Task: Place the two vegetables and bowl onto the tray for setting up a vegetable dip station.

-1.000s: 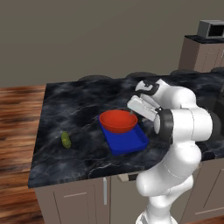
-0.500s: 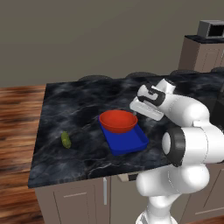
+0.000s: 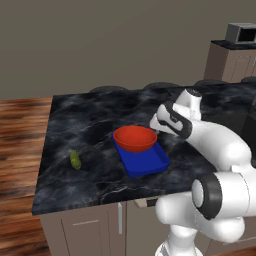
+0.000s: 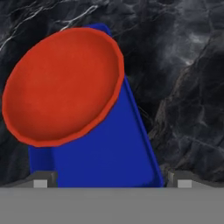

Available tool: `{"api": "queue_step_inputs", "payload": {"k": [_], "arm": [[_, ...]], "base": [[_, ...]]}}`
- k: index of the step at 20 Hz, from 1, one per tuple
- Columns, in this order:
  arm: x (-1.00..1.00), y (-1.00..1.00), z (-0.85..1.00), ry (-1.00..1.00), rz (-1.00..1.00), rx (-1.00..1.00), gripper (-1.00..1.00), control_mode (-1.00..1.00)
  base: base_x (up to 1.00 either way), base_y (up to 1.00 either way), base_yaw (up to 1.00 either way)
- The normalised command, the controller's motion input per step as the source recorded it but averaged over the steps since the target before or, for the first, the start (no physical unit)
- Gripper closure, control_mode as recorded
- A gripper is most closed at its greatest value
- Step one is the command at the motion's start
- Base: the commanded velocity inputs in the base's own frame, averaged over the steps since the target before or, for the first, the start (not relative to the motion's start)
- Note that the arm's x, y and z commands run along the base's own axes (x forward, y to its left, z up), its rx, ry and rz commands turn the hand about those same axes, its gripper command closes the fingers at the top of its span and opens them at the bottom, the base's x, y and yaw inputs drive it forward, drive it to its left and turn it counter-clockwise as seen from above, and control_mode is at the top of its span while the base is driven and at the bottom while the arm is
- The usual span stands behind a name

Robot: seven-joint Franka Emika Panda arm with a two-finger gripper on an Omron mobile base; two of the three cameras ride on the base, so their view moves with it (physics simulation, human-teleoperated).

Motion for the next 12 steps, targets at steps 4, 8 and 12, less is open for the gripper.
{"api": "queue_step_inputs", "payload": {"k": [4, 8, 12], "arm": [[-0.30, -0.04, 0.24, 0.06, -0.01, -0.05, -1.00, -1.00], [-0.37, -0.05, 0.19, 0.01, 0.00, 0.00, -1.00, -1.00], [-0.39, 0.00, 0.09, 0.00, -0.02, 0.00, -1.00, -1.00]], "base": [[0.00, 0.00, 0.00], [0.00, 0.00, 0.00], [0.00, 0.00, 0.00]]}}
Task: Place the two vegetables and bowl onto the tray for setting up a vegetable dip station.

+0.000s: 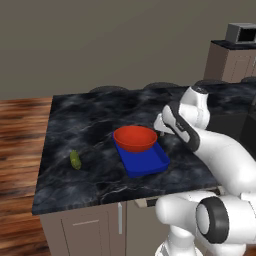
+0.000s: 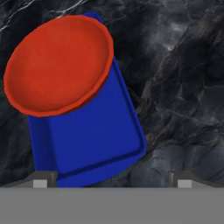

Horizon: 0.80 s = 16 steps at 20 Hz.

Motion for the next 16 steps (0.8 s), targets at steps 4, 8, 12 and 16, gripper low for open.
{"api": "queue_step_inputs", "payload": {"k": [4, 8, 12, 16], "arm": [[-0.30, 0.00, 0.18, 0.00, -0.01, -0.02, -1.00, -1.00], [-0.23, 0.00, 0.06, 0.00, -0.02, -0.12, -1.00, -1.00], [-0.20, 0.00, 0.11, 0.00, -0.04, -0.07, -1.00, -1.00], [-0.05, 0.00, 0.02, 0.00, -0.02, -0.05, -1.00, -1.00]], "base": [[0.00, 0.00, 0.00], [0.00, 0.00, 0.00], [0.00, 0.00, 0.00], [0.00, 0.00, 0.00]]}}
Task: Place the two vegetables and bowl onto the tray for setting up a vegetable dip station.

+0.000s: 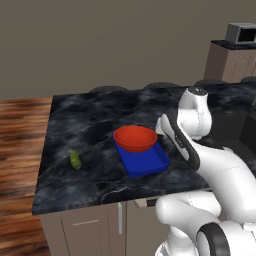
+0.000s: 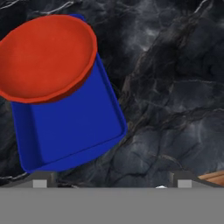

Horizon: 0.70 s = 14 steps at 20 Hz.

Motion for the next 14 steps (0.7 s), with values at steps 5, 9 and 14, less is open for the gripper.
{"api": "queue_step_inputs", "payload": {"k": [5, 9, 14], "arm": [[0.00, 0.00, 0.00, 0.00, 0.00, 0.00, -1.00, -1.00], [0.00, 0.00, 0.00, 0.00, 0.00, 0.00, -1.00, -1.00], [0.00, 0.00, 0.00, 0.00, 0.00, 0.00, -1.00, -1.00]], "base": [[0.00, 0.00, 0.00], [0.00, 0.00, 0.00], [0.00, 0.00, 0.00]]}}
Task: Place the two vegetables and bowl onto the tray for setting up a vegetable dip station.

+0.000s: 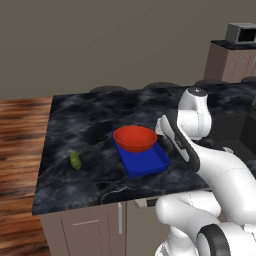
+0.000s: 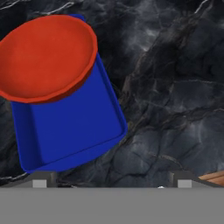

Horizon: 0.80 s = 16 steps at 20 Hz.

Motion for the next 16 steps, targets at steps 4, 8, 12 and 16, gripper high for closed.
{"api": "queue_step_inputs", "payload": {"k": [4, 8, 12, 16], "arm": [[0.00, 0.00, 0.00, 0.00, 0.00, 0.00, -1.00, -1.00], [0.00, 0.00, 0.00, 0.00, 0.00, 0.00, -1.00, -1.00], [0.00, 0.00, 0.00, 0.00, 0.00, 0.00, -1.00, 1.00], [0.00, 0.00, 0.00, 0.00, 0.00, 0.00, -1.00, 1.00]], "base": [[0.00, 0.00, 0.00], [0.00, 0.00, 0.00], [0.00, 0.00, 0.00], [-0.15, -0.03, 0.00]]}}
